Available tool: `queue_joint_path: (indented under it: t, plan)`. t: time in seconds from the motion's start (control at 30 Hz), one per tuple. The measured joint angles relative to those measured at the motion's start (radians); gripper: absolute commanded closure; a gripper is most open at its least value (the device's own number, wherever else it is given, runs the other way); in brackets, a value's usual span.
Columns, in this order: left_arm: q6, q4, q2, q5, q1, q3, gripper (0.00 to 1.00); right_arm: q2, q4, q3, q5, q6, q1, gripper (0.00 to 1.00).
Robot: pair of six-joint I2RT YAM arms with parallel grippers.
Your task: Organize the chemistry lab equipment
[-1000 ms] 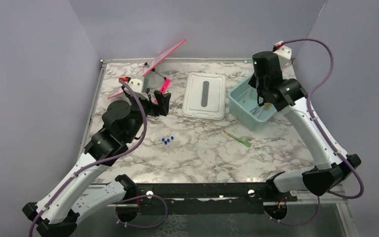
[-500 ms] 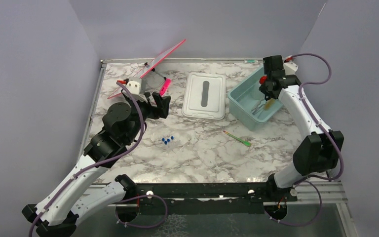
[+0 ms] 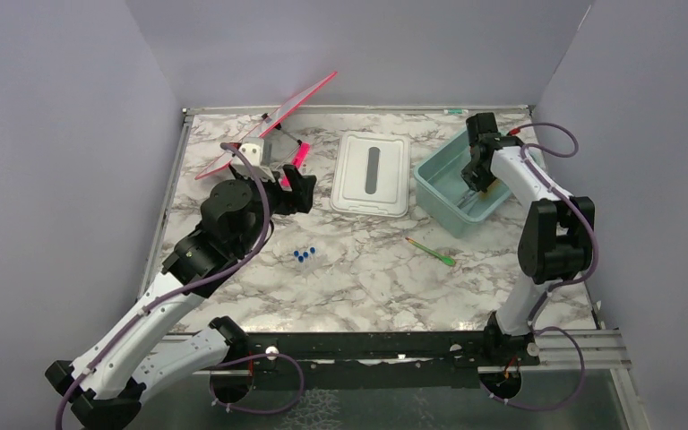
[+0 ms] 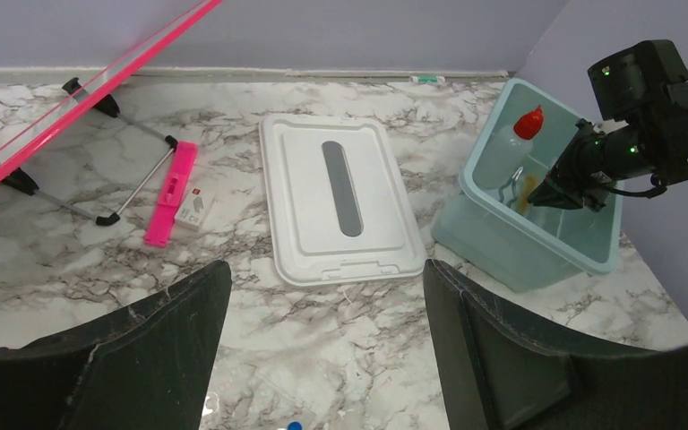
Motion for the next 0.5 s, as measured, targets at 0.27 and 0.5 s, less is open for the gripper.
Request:
queue_joint_path:
  t: [0.27,0.5]
  plan:
    - [0.002,0.001,0.041,0.001,0.000,0.014,0.19,0.035,0.021,-0.022,-0.001,0.021,-0.001,0.65]
    - [0.019,0.005,0.096,0.006,0.000,0.037,0.19,-0.029,0.050,-0.039,-0.014,-0.046,0.000,0.53]
